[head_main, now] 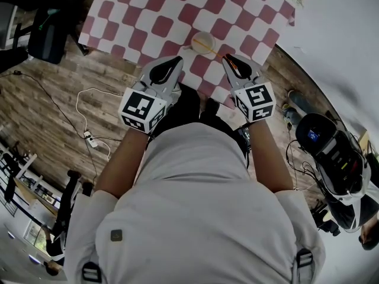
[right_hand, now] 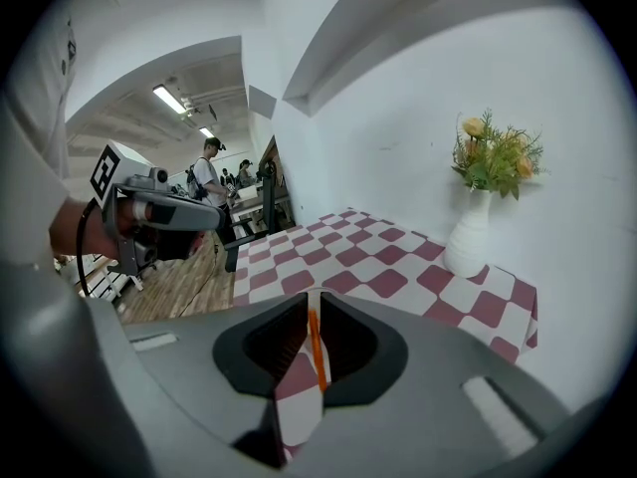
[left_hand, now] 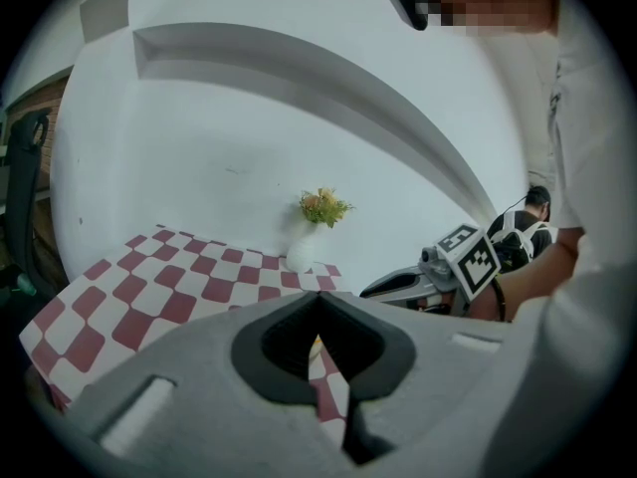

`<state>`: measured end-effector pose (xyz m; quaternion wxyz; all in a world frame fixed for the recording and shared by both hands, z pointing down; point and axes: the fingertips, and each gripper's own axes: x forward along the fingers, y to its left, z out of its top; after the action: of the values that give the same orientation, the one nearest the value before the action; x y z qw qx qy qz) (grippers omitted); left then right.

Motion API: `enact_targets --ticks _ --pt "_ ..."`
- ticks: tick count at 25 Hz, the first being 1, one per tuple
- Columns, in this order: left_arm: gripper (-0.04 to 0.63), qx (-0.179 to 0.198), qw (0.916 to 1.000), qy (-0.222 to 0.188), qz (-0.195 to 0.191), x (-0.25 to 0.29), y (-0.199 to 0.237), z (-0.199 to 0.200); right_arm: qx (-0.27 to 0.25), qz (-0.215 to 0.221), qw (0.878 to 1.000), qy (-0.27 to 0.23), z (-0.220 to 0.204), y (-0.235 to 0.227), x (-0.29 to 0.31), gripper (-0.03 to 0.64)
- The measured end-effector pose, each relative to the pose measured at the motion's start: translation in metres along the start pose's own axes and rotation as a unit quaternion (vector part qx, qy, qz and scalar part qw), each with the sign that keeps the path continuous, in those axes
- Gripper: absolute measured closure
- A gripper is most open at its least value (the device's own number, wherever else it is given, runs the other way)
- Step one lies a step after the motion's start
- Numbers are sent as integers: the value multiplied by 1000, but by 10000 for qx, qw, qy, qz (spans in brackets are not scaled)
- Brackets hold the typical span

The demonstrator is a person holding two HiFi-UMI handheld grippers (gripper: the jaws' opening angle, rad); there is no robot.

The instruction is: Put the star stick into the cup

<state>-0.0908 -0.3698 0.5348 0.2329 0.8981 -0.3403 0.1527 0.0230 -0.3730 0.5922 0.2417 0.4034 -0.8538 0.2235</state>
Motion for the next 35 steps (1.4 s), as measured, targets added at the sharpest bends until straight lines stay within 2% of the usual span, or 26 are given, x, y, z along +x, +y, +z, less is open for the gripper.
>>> enact_targets --ticks 5,12,26,35 --pt "591 9 10000 -18 19 -7 -5 1 -31 -77 10000 -16 2 3 -10 517" --pt "591 59 9999 -78 59 -4 -25 -1 -77 -148 9996 -233 2 -6 -35 485" --pt "591 218 9986 -332 358 -32 -92 -10 -341 -135 9971 -665 -3 7 -108 492" --pt "591 463 9955 -561 600 -55 -140 -15 -478 -134 9952 -841 -26 20 -164 530"
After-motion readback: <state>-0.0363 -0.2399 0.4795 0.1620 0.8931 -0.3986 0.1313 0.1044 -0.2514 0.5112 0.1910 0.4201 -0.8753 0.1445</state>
